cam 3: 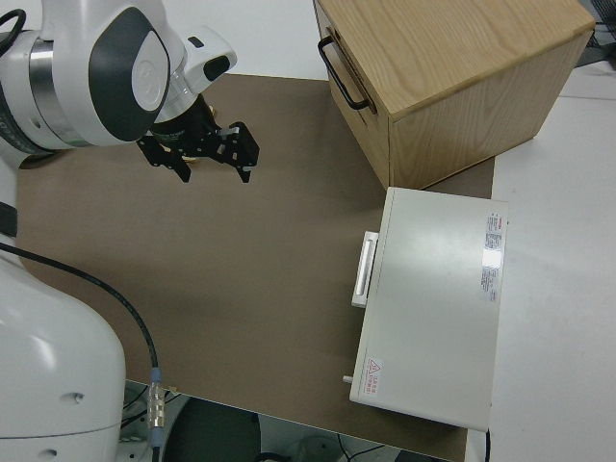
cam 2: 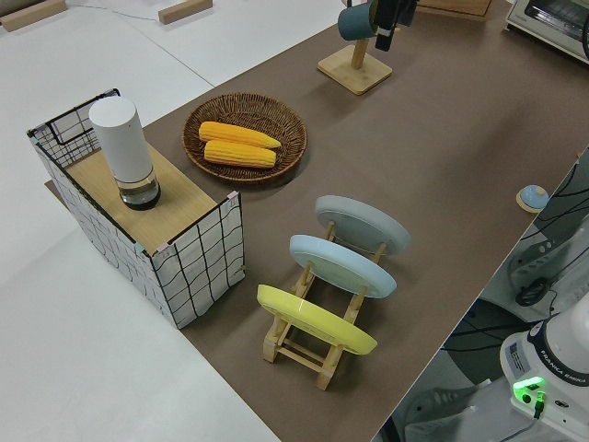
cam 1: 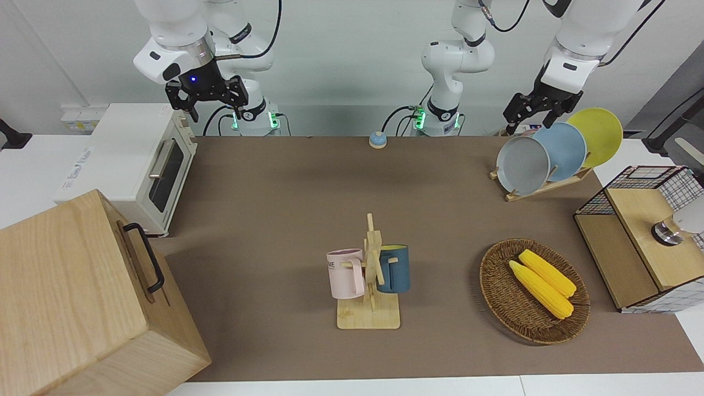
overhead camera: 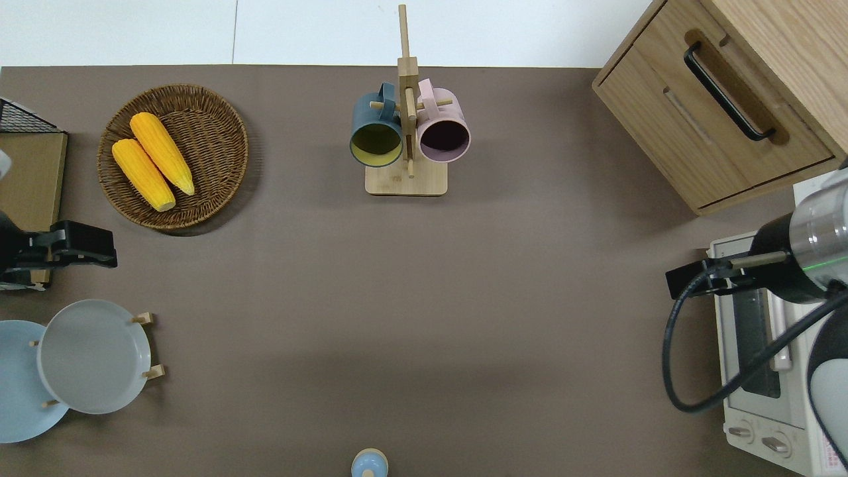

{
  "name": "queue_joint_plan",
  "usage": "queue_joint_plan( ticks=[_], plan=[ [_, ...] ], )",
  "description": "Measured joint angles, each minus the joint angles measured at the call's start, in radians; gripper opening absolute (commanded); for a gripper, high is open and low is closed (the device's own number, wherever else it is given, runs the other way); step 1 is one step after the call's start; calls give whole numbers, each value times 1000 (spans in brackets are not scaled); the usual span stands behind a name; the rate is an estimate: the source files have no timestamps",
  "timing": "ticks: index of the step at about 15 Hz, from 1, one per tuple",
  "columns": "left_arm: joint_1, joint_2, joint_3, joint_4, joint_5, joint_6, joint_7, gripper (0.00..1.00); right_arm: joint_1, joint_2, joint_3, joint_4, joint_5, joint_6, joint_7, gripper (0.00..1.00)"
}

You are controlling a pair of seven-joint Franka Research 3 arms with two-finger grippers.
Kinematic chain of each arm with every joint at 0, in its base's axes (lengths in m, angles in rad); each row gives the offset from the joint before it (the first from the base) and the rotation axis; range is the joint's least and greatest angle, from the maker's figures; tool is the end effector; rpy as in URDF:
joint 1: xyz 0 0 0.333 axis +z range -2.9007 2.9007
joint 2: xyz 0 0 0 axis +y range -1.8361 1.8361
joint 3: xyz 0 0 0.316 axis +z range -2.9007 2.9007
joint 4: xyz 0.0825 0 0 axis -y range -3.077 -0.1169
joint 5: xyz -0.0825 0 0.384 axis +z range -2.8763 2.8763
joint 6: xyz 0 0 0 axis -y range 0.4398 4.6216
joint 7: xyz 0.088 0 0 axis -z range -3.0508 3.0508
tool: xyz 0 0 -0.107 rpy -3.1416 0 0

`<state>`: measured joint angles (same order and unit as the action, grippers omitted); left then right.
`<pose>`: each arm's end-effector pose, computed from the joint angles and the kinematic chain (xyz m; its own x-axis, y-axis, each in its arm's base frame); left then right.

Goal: Pick gray plate from low plate rack and place it on table with left arm
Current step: 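Move the left gripper toward the gray plate in the low rack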

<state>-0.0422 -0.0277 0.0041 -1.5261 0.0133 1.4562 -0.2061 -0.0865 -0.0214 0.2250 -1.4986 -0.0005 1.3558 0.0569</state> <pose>0.5338 -0.0188 0.6506 0.9849 0.1687 -0.0386 0.1680 -0.9856 -0.0215 0.5197 0.0739 0.6516 0.9894 0.0798 -0.1211 0.0818 -0.9966 0.0122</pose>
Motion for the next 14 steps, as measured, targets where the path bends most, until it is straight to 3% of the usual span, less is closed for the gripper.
queue_joint_plan(
  ticks=[3, 6, 10, 14],
  plan=[
    [0, -16, 0, -34, 0, -2, 0, 995, 0, 0, 0, 0, 0, 0, 0, 987],
    [-1, -76, 0, -134, 16, 2, 9, 995, 0, 0, 0, 0, 0, 0, 0, 990],
    [-2, -132, -1, -258, 153, 20, 26, 991, 0, 0, 0, 0, 0, 0, 0, 990],
    [-1, -160, 4, -396, 311, 113, 28, 991, 0, 0, 0, 0, 0, 0, 0, 990]
  ],
)
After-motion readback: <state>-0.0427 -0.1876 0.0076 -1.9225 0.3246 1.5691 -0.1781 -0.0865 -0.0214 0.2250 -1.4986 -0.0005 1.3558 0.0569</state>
